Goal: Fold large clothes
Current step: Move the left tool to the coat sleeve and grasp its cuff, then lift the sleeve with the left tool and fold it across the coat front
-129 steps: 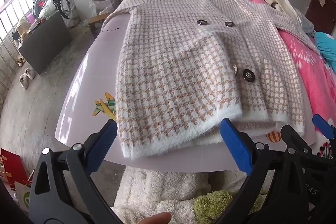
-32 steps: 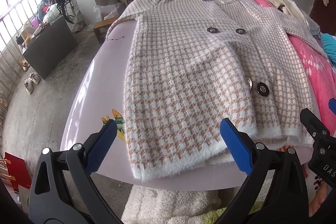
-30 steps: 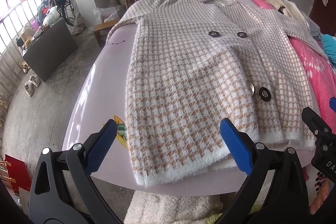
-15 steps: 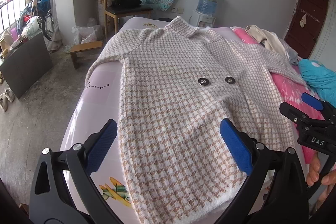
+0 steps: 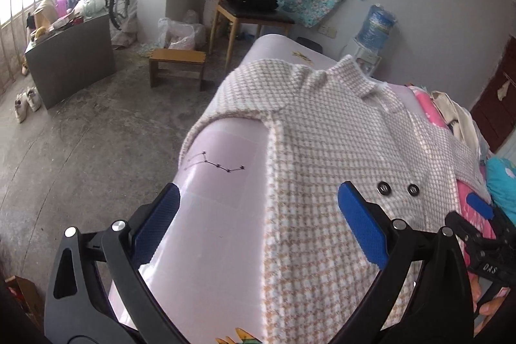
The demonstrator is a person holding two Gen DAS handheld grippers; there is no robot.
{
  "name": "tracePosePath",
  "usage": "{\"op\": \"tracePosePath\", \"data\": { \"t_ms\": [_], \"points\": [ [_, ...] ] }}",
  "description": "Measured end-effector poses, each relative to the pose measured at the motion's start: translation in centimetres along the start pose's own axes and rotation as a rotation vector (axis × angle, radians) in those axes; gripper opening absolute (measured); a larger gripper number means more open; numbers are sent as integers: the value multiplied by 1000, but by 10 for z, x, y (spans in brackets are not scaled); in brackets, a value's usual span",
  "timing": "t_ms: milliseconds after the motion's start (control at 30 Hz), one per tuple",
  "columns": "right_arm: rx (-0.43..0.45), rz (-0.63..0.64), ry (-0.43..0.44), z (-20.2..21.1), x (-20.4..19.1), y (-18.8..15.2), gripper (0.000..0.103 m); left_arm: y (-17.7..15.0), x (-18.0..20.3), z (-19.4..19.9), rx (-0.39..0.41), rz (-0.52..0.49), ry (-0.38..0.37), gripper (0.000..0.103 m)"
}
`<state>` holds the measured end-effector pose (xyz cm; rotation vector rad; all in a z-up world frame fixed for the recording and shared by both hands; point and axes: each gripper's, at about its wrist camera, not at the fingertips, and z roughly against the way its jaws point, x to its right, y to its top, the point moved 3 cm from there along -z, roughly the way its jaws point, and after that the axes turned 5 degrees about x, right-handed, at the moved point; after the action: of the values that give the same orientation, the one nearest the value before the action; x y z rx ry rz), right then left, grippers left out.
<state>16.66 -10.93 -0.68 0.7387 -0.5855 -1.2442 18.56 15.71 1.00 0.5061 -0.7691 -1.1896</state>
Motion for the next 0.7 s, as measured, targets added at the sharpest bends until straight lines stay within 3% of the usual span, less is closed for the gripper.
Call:
{"op": "tracePosePath", "data": {
  "t_ms": [100,267,400,500,700],
  "points": [
    [-27,11,37,-16,-6,7,97,20,-41,-19,-28,138,19,95],
    [-59,23,54,-41,-15,14,97,26,-105,-81,-190,450,-130,95],
    [-96,50,44,-63,-24,12,97,9,-146,-146,-345,735,-265,95],
    [-128,65,31,-79,-30,10,97,-6,-161,-195,-434,894,-362,95],
    [-167,60,2,-106,-35,9,97,-41,-182,-273,-519,1146,-445,95]
  ]
}}
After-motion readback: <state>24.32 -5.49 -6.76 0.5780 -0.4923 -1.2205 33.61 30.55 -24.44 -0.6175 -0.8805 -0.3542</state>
